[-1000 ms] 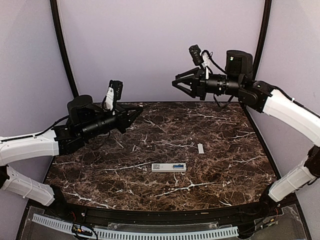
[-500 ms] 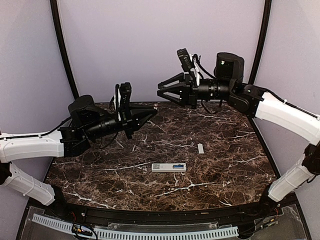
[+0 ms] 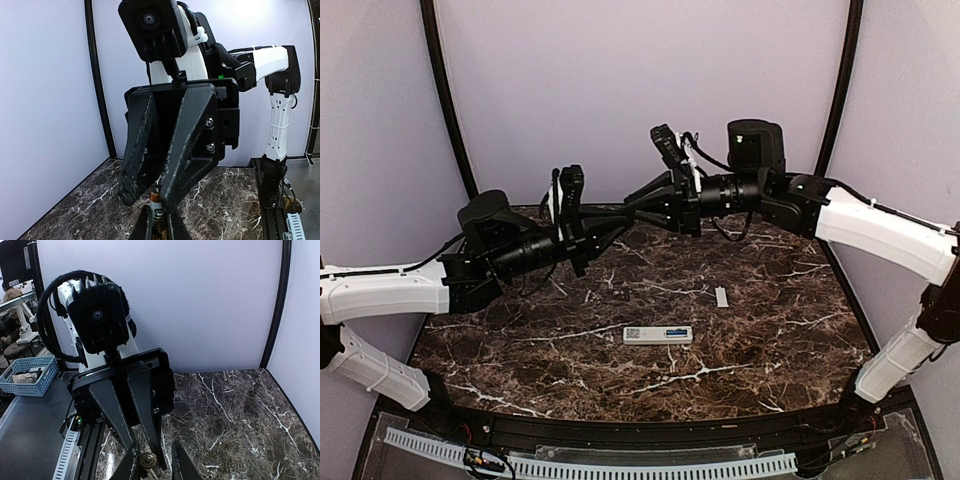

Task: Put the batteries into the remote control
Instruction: Pass from the left arm to the right

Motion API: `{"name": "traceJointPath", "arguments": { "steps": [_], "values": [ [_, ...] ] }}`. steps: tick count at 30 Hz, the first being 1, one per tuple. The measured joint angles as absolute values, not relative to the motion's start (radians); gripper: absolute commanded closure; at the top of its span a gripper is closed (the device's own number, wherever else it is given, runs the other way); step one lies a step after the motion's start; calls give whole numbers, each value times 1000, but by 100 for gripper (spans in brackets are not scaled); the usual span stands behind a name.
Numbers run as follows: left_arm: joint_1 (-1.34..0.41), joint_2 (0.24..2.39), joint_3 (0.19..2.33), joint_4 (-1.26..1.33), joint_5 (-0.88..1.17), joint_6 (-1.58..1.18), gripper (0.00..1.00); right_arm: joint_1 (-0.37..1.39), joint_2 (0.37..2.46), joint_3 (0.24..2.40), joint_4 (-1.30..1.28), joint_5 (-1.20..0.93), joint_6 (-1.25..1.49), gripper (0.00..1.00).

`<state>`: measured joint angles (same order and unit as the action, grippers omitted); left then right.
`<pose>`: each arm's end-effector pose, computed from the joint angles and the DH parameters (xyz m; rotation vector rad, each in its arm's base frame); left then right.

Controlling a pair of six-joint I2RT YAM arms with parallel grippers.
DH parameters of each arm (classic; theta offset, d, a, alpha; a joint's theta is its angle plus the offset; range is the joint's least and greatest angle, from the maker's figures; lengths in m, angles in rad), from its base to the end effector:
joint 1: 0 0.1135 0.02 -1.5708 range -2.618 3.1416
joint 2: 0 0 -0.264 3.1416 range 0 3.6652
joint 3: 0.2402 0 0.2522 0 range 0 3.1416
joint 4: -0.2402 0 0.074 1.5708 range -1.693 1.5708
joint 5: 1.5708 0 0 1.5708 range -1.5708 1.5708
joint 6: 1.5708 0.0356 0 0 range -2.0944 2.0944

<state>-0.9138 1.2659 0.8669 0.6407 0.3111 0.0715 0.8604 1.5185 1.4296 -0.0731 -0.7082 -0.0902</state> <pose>0.1713 -0.2399 0.3513 0.8914 1.0796 -0.9128 0.2141 0.2844 0.3989 -1.2944 1.3092 1.1625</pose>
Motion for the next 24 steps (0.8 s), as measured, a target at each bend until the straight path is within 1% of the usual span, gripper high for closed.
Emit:
{"name": "traceJointPath", "arguments": {
  "steps": [2,6,11,17,18,19,20,21,22,23,24],
  "values": [
    [-913,1266,866,636,306,72,100,860,1525,1432,-76,-712,-94,81],
    [-913,1266,864,637,299,71,100,860,1528,1436,-79,-719,-96,96],
    [-912,1266,858,641,286,63,100,861,1536,1447,-93,-719,-115,100],
    [-912,1263,834,660,274,62,100,860,1553,1465,-127,-726,-126,100],
    [-912,1262,831,661,271,62,96,860,1556,1469,-131,-729,-126,100],
    [-912,1262,830,663,270,61,81,859,1561,1477,-136,-734,-126,100],
    [-912,1262,830,665,267,59,72,858,1565,1485,-143,-737,-126,100],
    [-912,1262,830,667,265,57,55,857,1568,1491,-149,-739,-124,100],
    [-912,1262,830,670,267,64,48,857,1571,1499,-159,-741,-119,100],
    [-913,1262,829,673,268,65,37,857,1575,1509,-172,-741,-116,100],
    [-914,1262,829,680,268,67,33,857,1576,1515,-183,-740,-114,100]
  ]
}}
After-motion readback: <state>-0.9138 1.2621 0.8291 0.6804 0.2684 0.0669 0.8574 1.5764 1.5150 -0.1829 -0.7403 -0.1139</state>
